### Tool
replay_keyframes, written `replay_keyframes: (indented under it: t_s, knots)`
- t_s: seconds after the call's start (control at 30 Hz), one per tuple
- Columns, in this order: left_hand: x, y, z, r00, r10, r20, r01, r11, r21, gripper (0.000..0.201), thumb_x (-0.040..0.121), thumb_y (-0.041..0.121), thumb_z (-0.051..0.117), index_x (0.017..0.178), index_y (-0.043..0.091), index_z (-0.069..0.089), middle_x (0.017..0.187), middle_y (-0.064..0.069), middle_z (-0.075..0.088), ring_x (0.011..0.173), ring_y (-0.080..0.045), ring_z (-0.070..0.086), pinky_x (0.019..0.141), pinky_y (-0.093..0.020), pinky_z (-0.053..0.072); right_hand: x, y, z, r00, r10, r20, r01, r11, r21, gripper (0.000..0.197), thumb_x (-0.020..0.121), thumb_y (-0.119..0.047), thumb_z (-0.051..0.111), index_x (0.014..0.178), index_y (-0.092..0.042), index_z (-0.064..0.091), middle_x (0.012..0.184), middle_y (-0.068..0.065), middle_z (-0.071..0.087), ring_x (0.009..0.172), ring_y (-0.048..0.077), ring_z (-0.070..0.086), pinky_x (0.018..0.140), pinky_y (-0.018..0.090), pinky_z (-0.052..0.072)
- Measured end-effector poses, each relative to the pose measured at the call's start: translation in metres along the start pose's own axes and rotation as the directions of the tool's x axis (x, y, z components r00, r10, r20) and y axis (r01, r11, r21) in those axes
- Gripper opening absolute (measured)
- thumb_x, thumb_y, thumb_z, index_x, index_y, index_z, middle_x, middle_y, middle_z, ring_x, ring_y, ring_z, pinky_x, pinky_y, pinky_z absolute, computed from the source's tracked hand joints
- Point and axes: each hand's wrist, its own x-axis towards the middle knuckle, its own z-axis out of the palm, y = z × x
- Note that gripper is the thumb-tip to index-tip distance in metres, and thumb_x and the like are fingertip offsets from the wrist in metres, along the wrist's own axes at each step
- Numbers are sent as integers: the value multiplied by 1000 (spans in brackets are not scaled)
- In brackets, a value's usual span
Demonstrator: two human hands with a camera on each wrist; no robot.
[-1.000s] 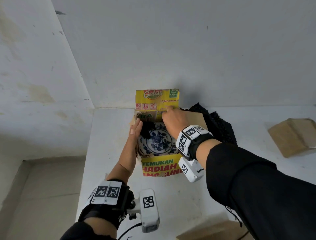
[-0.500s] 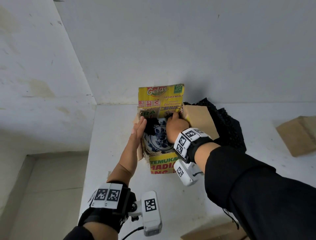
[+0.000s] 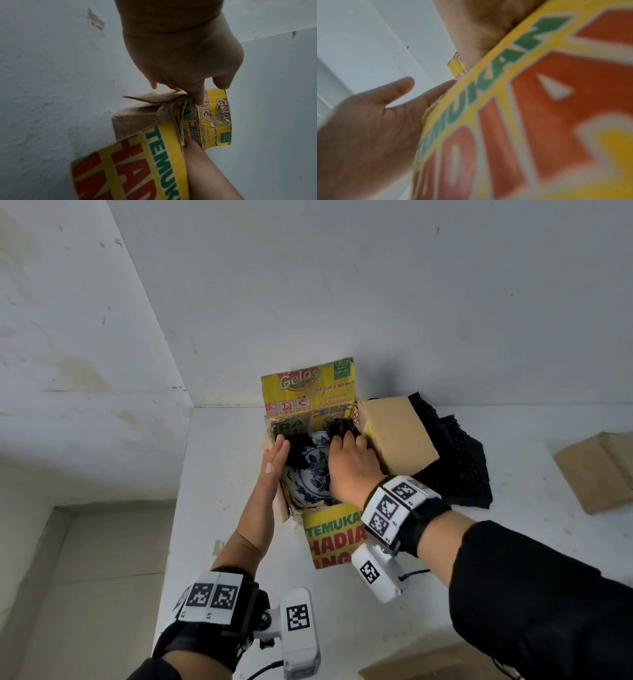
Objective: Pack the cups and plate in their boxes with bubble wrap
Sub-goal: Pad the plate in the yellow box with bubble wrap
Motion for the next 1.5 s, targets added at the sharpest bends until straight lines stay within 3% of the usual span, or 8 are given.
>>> replay_keyframes:
  t_s: [0.17,0.5,0.73,0.87,1.03,1.23,1.37,1.5]
  knots:
    - [1,7,9,999,3,-49,2,994,108,57,92,48,15,146,33,27,154,23,15,142,7,3,121,-31,3,9,7,6,995,29,93,-25,999,-39,98,85,-33,62,149,-6,-7,156,20,-4,140,38,11,112,42,22]
    - [0,7,6,999,-21,-38,26,991,131,59,89,57,23,146,38,27,153,27,15,142,6,0,121,-36,3,32,12,4,992,83,96,-105,963,249,82,79,-17,68,142,-10,17,147,15,18,113,36,52,76,38,46]
    - [1,5,10,999,2,-48,6,989,151,70,81,65,25,145,36,27,154,26,15,141,9,0,119,-30,4,46,14,-1,982,115,149,-148,960,236,75,81,-12,68,139,-4,21,144,16,25,124,35,43,92,40,44]
    - [1,4,10,999,2,-54,7,986,169,70,81,64,25,145,36,28,153,27,16,140,12,1,116,-23,4,53,13,-4,980,124,156,-152,971,186,94,82,-14,68,148,-4,2,153,15,14,139,31,25,106,42,35]
    - [1,5,11,998,-11,-64,22,985,173,59,90,55,27,145,34,29,153,26,16,140,11,2,115,-21,5,44,11,-3,988,115,108,-138,960,242,88,84,-8,63,148,-4,3,151,17,19,136,32,30,104,41,37]
    - [1,7,13,997,-6,-76,18,987,162,59,90,48,27,146,30,30,153,25,18,135,20,4,109,-13,7,26,11,6,996,55,-76,-42,985,170,76,86,1,56,147,-4,11,147,19,19,108,36,56,78,36,48]
    - [1,7,13,997,-15,-81,29,985,172,59,90,48,27,146,31,30,153,25,17,141,8,1,114,-23,5,35,13,4,997,69,26,-73,974,216,83,85,-3,59,149,-7,5,149,16,20,122,35,47,90,38,46]
    - [2,6,14,997,4,-79,12,981,196,58,90,46,27,146,30,29,153,24,17,141,9,1,112,-16,5,47,12,0,992,113,61,-125,958,258,91,82,-10,68,147,-5,4,150,16,22,133,31,36,99,37,41]
